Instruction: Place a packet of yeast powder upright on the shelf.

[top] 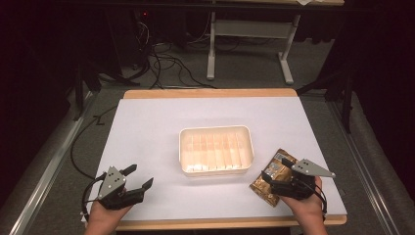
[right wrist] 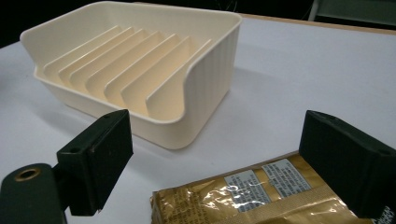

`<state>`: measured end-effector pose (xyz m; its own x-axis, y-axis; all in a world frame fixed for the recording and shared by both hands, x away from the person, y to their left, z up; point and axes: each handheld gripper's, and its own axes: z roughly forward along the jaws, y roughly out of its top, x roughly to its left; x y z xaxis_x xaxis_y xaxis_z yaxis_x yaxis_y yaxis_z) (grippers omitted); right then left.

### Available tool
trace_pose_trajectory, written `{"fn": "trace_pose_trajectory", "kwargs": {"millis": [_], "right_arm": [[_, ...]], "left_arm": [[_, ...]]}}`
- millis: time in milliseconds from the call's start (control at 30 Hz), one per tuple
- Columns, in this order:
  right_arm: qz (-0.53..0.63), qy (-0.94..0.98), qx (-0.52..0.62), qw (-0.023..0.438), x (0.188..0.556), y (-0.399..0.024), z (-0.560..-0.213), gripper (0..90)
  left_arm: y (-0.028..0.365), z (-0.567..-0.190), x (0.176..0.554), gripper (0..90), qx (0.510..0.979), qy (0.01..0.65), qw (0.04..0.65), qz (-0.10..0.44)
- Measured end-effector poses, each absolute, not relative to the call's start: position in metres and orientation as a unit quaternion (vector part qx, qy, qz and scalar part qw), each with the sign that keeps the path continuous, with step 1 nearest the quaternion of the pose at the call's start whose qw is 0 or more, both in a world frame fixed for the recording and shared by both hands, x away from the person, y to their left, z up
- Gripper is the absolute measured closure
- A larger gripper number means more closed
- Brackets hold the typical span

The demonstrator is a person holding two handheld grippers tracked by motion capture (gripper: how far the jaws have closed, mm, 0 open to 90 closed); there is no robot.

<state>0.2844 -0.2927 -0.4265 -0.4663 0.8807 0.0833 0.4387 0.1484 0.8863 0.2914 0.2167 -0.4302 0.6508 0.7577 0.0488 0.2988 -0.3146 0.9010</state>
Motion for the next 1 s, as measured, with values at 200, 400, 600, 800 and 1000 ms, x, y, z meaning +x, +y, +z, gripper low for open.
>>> {"fn": "trace_pose_trajectory", "kwargs": {"millis": [200, 400, 600, 800, 1000], "right_arm": [[0.467, 0.715, 0.462, 0.238, 0.2846, -0.2980, -0.4274, 10.8], [0.475, 0.713, 0.457, 0.240, 0.2832, -0.2998, -0.4251, 11.5], [0.477, 0.714, 0.454, 0.240, 0.2815, -0.2990, -0.4238, 11.8], [0.477, 0.715, 0.452, 0.241, 0.2809, -0.2992, -0.4231, 12.1], [0.485, 0.711, 0.450, 0.239, 0.2810, -0.3013, -0.4206, 15.1]], "left_arm": [[0.2154, -0.4300, 0.2909, 27.5, 0.776, 0.339, 0.474, 0.242], [0.2150, -0.4306, 0.2910, 27.5, 0.777, 0.338, 0.473, 0.241], [0.2151, -0.4306, 0.2911, 27.4, 0.776, 0.340, 0.474, 0.240], [0.2153, -0.4305, 0.2912, 27.4, 0.776, 0.340, 0.475, 0.240], [0.2156, -0.4305, 0.2914, 27.3, 0.775, 0.341, 0.475, 0.239]]}}
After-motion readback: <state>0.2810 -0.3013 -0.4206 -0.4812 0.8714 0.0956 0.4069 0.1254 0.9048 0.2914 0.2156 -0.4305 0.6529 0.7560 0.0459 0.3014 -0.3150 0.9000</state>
